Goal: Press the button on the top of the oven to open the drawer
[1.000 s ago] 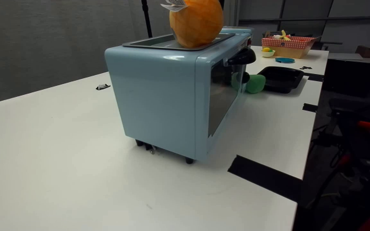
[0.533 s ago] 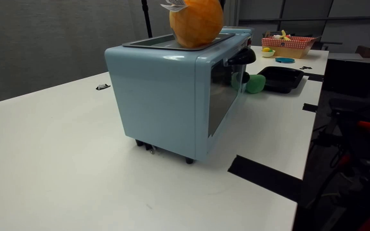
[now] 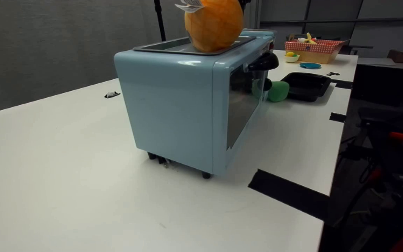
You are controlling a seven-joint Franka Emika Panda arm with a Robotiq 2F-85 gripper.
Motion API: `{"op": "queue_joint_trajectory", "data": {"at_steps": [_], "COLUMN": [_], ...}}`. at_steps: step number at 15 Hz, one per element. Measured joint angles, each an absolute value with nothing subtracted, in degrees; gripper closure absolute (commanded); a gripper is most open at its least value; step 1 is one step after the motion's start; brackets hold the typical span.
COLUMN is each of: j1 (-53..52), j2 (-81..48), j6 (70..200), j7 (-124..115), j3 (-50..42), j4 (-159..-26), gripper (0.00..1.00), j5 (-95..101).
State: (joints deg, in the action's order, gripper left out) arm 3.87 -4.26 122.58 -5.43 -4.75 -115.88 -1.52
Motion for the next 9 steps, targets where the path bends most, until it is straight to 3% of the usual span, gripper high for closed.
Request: {"op": "queue_joint_trajectory", "data": {"at_steps": [9], "j1": [3.97], "j2": [-5.90], "j6": [122.58], "j7": [-5.39], "j3": [-5.28], "j4": [-115.12], "gripper": [1.00], "j5": [-1.52]}}
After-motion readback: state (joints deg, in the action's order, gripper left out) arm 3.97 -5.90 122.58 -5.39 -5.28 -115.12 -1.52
